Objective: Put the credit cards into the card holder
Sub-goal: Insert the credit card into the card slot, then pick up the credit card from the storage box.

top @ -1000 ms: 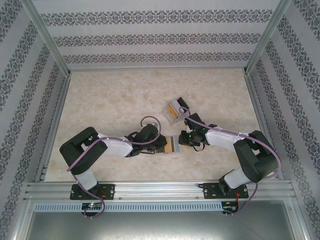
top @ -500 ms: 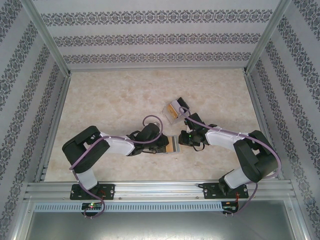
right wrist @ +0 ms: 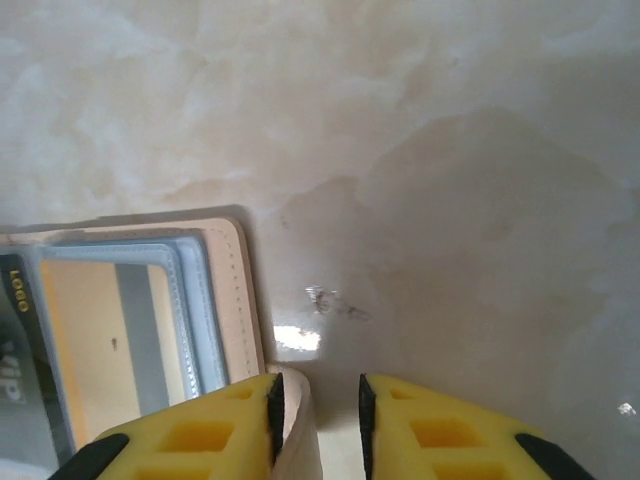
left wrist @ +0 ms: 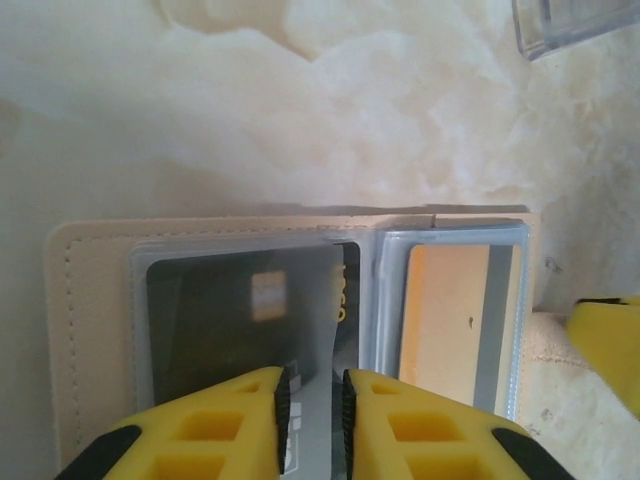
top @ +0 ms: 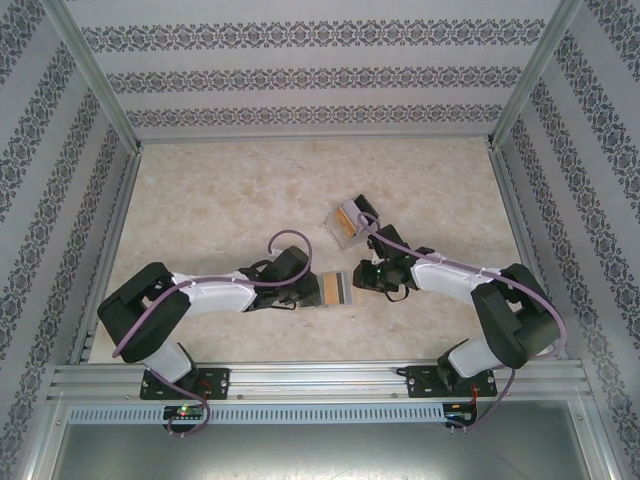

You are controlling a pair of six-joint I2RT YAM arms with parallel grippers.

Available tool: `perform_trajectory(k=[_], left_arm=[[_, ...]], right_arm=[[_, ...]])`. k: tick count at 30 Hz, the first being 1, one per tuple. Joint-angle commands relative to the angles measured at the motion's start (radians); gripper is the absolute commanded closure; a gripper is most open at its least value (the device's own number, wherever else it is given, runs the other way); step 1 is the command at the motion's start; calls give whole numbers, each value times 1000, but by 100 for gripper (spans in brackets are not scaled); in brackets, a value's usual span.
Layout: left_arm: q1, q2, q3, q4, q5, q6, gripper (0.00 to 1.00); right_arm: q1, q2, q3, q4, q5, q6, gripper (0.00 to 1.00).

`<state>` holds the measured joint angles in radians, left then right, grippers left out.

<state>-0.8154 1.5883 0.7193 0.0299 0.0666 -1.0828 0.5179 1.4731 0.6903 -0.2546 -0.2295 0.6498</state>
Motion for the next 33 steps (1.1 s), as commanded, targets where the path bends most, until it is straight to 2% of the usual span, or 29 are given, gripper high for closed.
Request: perform_trajectory(k=[1,5,8,12,15,19,23,27,33], left_arm=[[22,-40,91,-151,-46,93,74],[78,-53,165,-187,-8,134,69],[139,-32,216,-184,50,151,60],[222,80,345,-180,171,163,49],[247,197,478,-198,229,160,41],[267,348,634,-245,269,123,41],[274,447,722,-266,300,97,41],[275,498,759,-260,307,76,43],[284,545,760,-227,314,45,45]], right_arm=[[-40,-68,105,-89,9,-52,70],[-121,-55,234,-155,30,-161,66],[-158,31,366,-224,27,-261,66],[-176,181,548,-317,41,-340,69],[-176,249,634,-344,49,-359,69],[-172,304,707,-373,30,-388,69],[-165,347,750,-409,62,-423,69],[-156,376,783,-437,110,-453,69],[-151,409,823,-453,105,-459,69]])
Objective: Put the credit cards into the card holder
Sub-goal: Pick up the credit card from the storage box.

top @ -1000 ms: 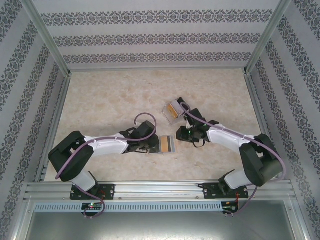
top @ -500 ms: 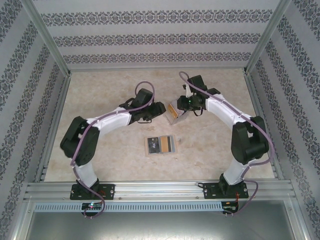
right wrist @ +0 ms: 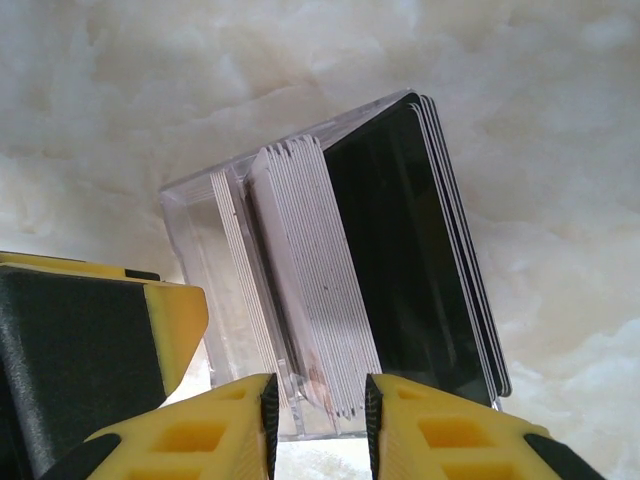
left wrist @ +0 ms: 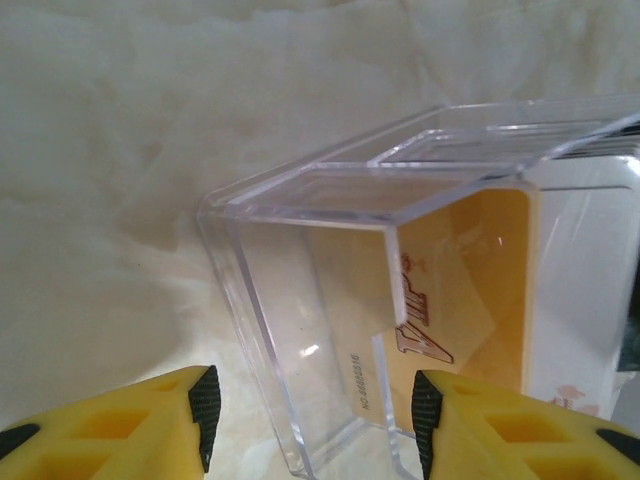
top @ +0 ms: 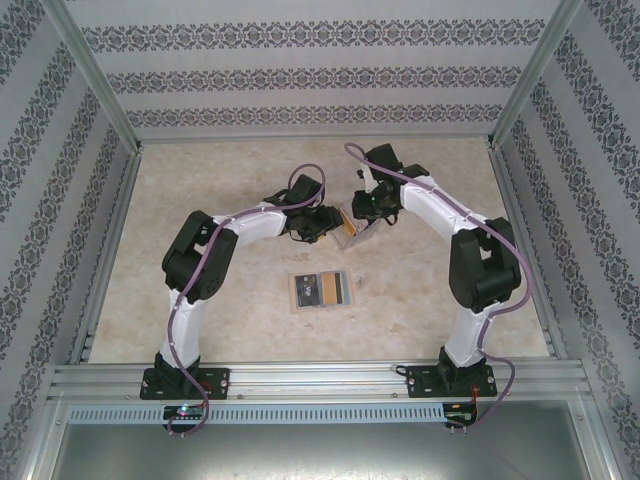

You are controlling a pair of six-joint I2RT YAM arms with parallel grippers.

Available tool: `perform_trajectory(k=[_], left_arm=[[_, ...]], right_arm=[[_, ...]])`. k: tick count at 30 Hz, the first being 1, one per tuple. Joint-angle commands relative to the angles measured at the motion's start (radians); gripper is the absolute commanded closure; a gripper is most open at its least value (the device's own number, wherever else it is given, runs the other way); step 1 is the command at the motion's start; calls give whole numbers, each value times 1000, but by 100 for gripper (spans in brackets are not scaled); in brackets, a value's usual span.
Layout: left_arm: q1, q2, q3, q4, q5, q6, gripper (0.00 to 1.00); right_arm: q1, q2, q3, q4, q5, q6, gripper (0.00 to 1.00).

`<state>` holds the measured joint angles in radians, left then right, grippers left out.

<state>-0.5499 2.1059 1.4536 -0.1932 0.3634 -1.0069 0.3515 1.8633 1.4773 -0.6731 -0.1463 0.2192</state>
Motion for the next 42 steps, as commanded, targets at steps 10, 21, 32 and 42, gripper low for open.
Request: perform_trajectory(k=[10,21,32,42], left_arm=[[36,35,-2,-3,15,-29,55],[50,32,-2,0,27,5,59],[50,25,-26,30,37,-2,60],[50,22,-32,34,38,-2,61]], right_arm=[[69,81,106,-84,147,-102,69],[113,151,165,-115,238,-140,67],[158,219,214,-140,358,-163,63],[181,201,210,-123,482,-162,64]])
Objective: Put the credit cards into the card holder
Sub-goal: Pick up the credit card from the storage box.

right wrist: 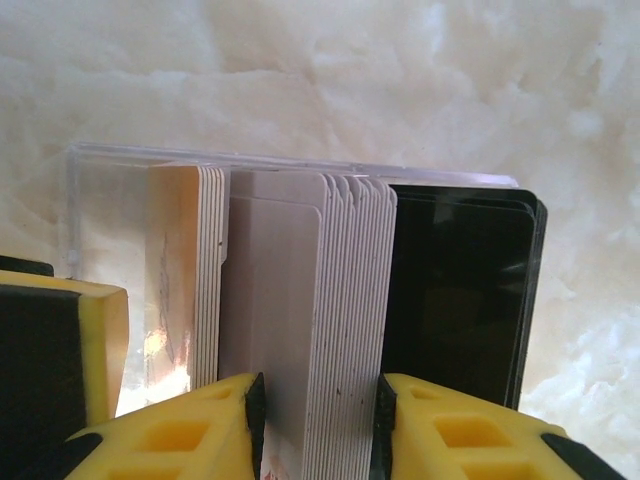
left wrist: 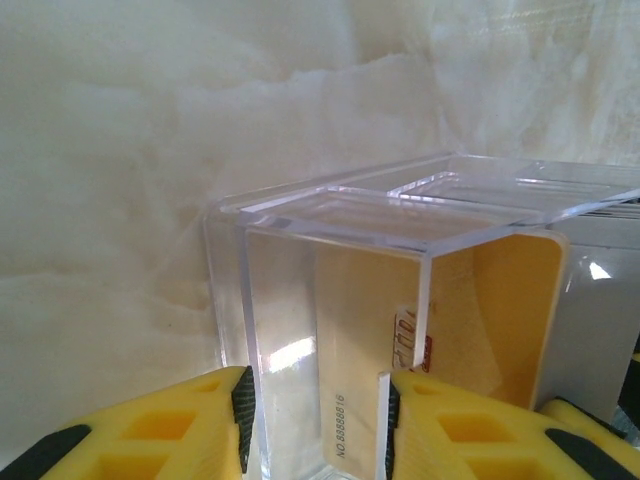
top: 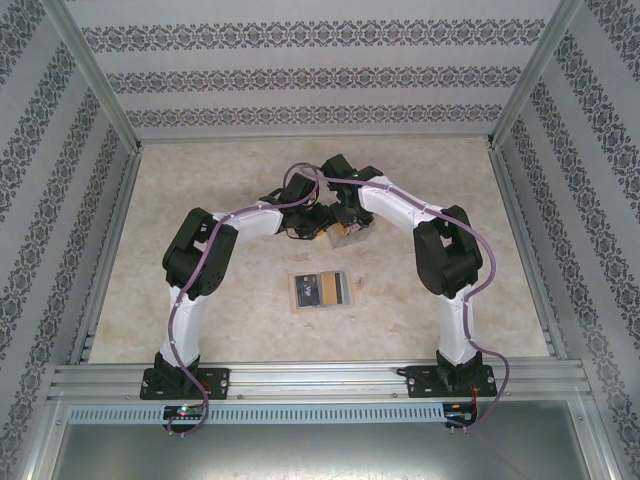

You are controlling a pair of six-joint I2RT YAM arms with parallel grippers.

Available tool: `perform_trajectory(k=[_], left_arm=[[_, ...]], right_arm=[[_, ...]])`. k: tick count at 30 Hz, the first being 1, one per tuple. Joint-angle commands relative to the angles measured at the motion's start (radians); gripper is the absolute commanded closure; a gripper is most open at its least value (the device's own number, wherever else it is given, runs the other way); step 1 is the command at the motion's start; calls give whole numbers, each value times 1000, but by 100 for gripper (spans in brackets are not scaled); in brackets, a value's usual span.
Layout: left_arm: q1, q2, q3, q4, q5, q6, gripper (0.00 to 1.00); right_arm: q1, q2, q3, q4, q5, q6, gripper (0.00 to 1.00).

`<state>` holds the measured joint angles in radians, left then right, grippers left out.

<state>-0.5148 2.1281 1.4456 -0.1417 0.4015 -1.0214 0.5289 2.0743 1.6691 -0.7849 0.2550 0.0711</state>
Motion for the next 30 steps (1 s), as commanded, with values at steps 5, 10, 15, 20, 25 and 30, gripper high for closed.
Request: perform_trajectory(k=[5,10,15,20,25,30], left_arm=[[15,-2,-33,-14,-3,9,62],[15,-4,-33,-18,-4,11,62],[14,-4,-33,-19,-5,13,63],[15,-3,-35,-21,-6,11,63],[15,-4,-36,-20,-8,12,63],[15,-2,-31,-19,-6,10,63]], right_arm=[[0,-25,18,-11,81,-14,66],[-2,-32,11,-11,79,-7,68],[-3,-43,7,-7,82,-2,69],[-8,-46,3,-7,79,1,71],[-10,-48,-2,-7,75,1,71],[-12,-54,-9,-1,79,2,71]])
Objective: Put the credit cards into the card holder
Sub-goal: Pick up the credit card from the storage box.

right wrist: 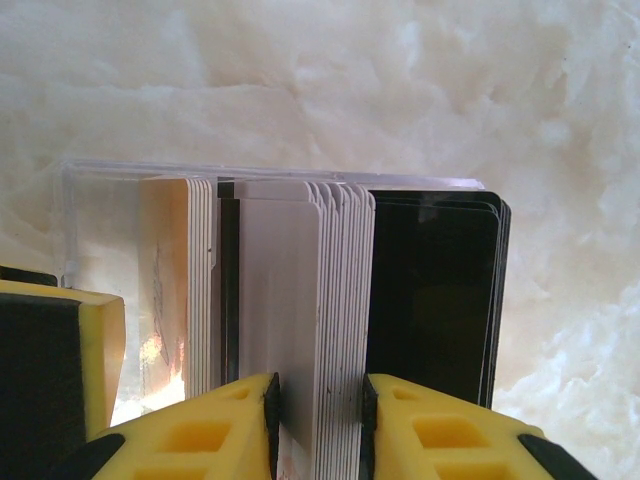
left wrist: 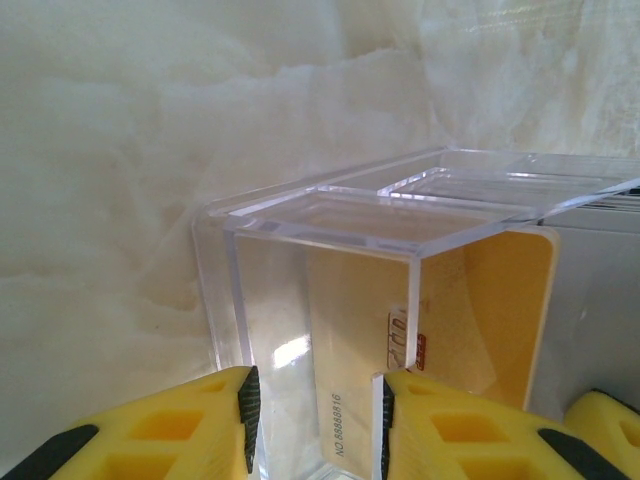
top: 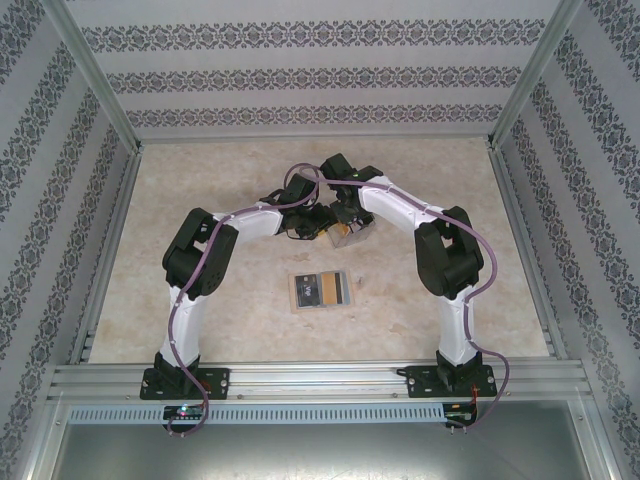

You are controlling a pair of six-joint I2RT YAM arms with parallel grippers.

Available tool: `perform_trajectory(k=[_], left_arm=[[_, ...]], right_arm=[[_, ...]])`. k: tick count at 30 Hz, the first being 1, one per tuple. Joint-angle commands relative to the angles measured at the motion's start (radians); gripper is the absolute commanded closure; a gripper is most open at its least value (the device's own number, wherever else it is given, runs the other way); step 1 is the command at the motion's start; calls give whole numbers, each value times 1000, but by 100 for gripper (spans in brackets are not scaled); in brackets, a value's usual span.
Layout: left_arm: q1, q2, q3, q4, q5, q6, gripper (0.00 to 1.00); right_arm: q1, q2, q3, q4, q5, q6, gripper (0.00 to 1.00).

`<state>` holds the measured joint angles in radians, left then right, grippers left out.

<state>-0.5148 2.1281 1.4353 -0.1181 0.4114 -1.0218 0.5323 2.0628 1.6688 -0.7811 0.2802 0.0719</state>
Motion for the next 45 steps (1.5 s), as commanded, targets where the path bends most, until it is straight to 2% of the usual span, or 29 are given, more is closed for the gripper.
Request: perform_trajectory(k=[1,30,45], left_arm=[[14,-2,-20,-44,-17,11,63],[15,-2,-23,-39,-14,8,64],[15,-1,-26,-38,-8,8,64]], right_arm=[[-15,-43,-7,-6,55,3,71],[-25,-71,-42,3,58,17,72],[-29,-87,-44,1,16,29,87]])
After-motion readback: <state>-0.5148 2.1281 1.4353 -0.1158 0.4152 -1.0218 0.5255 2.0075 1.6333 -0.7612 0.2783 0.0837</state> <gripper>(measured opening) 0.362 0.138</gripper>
